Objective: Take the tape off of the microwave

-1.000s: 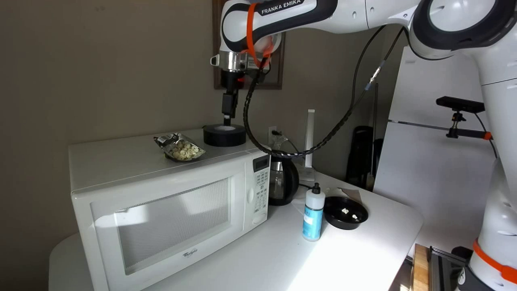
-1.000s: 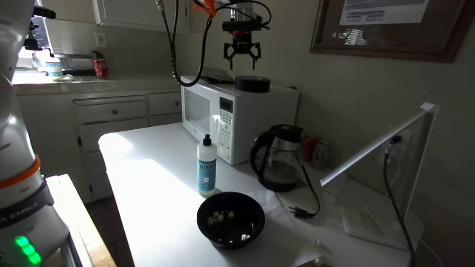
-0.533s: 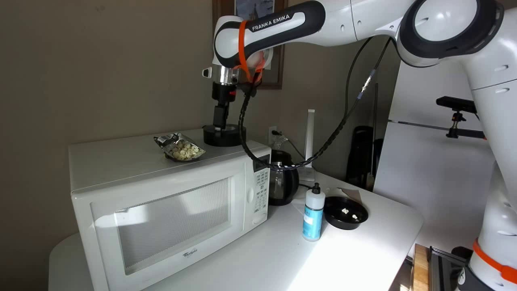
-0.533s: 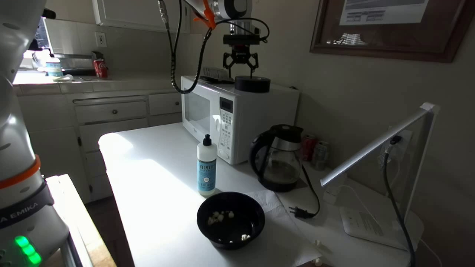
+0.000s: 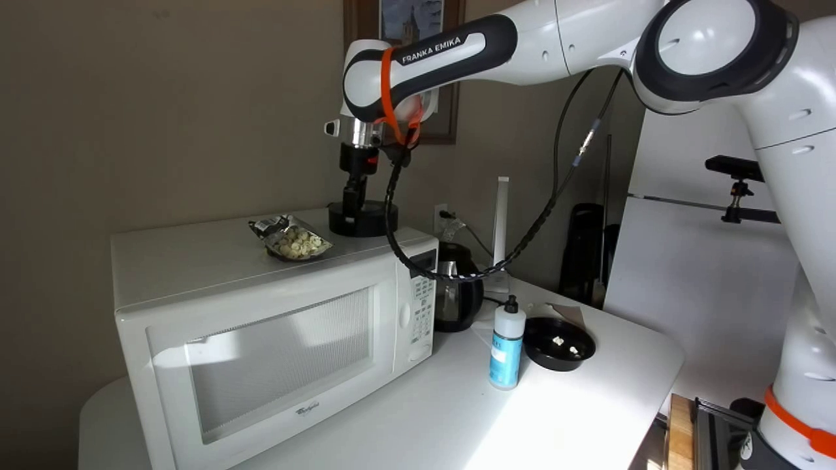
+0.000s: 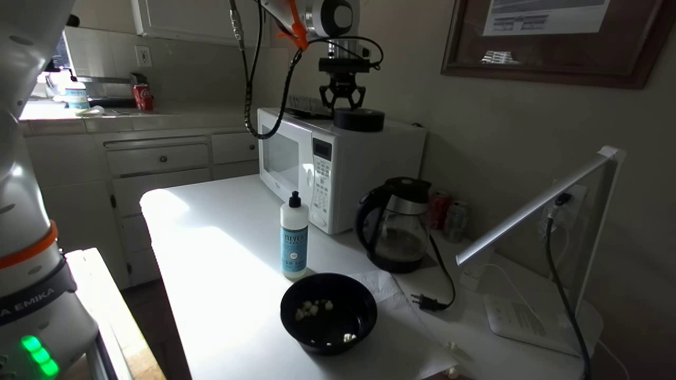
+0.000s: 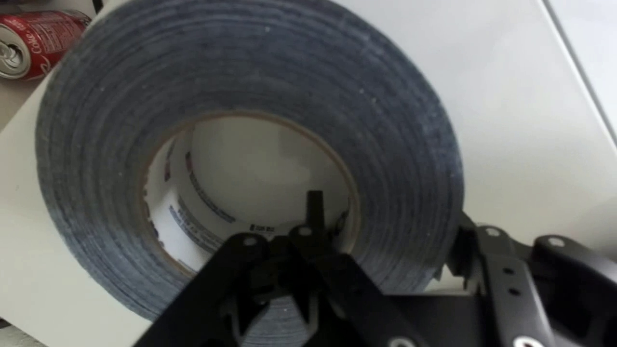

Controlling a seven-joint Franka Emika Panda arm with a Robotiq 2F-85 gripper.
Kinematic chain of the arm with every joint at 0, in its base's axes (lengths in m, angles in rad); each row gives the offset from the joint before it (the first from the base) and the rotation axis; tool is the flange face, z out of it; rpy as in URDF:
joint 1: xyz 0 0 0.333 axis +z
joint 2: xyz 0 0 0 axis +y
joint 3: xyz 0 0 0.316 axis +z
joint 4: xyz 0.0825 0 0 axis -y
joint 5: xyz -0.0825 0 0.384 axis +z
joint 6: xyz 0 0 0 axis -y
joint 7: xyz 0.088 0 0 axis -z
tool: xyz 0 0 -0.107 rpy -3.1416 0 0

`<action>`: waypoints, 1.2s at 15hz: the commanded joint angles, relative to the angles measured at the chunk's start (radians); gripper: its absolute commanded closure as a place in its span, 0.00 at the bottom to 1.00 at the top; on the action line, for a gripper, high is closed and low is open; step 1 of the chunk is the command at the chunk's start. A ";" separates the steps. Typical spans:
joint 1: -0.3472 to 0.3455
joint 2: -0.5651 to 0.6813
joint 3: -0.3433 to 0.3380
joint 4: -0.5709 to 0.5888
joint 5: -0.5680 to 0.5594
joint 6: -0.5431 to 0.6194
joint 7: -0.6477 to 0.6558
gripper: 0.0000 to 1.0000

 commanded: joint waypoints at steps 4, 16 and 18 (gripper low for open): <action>-0.012 -0.084 0.013 -0.064 0.029 -0.034 0.013 0.79; 0.013 -0.519 -0.016 -0.604 0.091 0.205 0.505 0.79; 0.029 -0.595 -0.006 -0.716 0.079 0.244 0.646 0.79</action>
